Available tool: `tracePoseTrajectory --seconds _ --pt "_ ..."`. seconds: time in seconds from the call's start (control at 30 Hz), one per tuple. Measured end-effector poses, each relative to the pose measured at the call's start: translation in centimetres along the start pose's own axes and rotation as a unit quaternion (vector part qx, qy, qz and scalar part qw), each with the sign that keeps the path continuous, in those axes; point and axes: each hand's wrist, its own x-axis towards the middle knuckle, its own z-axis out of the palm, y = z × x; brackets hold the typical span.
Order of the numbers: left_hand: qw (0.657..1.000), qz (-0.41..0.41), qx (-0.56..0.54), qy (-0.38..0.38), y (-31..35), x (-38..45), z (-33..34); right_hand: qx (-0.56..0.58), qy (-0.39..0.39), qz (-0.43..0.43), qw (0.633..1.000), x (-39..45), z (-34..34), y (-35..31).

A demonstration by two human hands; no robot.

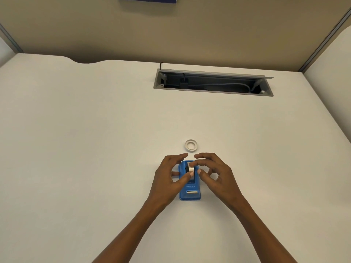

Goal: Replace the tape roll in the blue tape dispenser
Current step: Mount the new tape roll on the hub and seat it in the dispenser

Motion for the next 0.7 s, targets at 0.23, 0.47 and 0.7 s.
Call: tracePoseTrajectory --seconds 0.23,0.47,0.7 --pt "1.0 0.022 -0.002 -0.009 -0.22 -0.18 0.02 0.017 0.002 0.002 1.0 0.17 0.37 0.44" --pt "0.999 0.032 -0.008 -0.017 -0.28 -0.31 -0.08 0.027 0.003 0.006 1.0 0.44 0.78 0.92" --pt "0.999 0.035 -0.005 -0.022 -0.41 -0.32 -0.01 0.045 -0.014 -0.01 0.999 0.12 0.26 0.36"
